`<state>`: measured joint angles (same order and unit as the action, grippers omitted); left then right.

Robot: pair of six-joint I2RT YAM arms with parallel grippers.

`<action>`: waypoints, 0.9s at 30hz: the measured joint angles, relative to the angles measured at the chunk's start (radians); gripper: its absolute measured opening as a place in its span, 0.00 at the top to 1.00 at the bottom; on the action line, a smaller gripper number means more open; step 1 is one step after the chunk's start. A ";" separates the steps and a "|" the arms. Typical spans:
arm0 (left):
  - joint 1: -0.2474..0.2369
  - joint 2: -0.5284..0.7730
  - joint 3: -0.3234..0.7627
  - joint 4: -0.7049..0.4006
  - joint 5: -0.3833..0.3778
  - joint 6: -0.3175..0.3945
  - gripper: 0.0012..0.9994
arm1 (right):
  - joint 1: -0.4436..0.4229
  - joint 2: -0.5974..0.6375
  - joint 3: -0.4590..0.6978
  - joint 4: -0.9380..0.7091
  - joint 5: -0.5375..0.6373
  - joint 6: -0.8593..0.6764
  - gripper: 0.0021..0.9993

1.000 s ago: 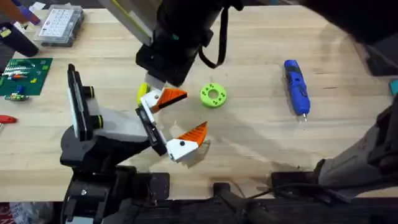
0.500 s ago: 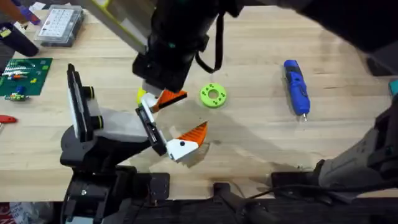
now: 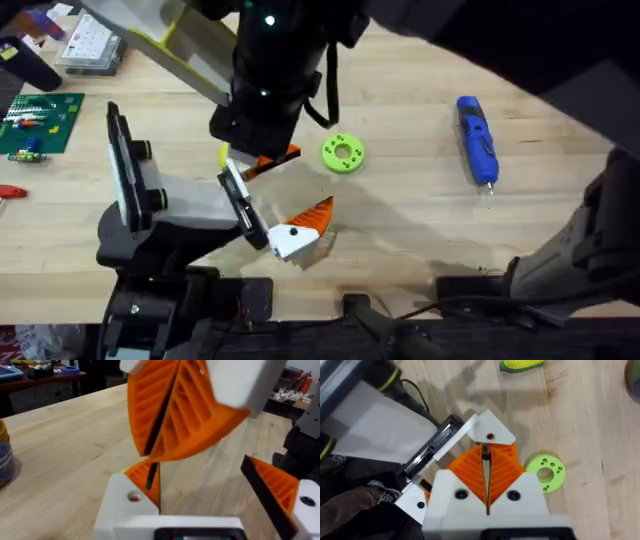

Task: Pick up the gripper from the table and insert it into the empty holder that is missing its gripper. Then pick up a screw, insert it into the mounting hole, and use the screwdriver to tighten it. Finally, clean up the table by picking up the vegetable and placing it into the bucket.

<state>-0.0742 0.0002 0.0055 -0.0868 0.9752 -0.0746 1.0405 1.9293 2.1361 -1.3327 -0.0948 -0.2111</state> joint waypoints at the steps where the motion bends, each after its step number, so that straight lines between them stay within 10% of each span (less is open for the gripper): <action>1: 0.000 0.000 0.000 0.000 0.000 0.002 0.00 | 0.000 0.000 0.000 0.000 0.000 -0.002 1.00; 27: 0.000 0.000 0.000 0.000 0.000 0.018 0.00 | 0.000 0.000 0.001 0.015 0.019 -0.037 1.00</action>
<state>-0.0742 0.0002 0.0055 -0.0868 0.9752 -0.0564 1.0405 1.9293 2.1368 -1.3173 -0.0753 -0.2480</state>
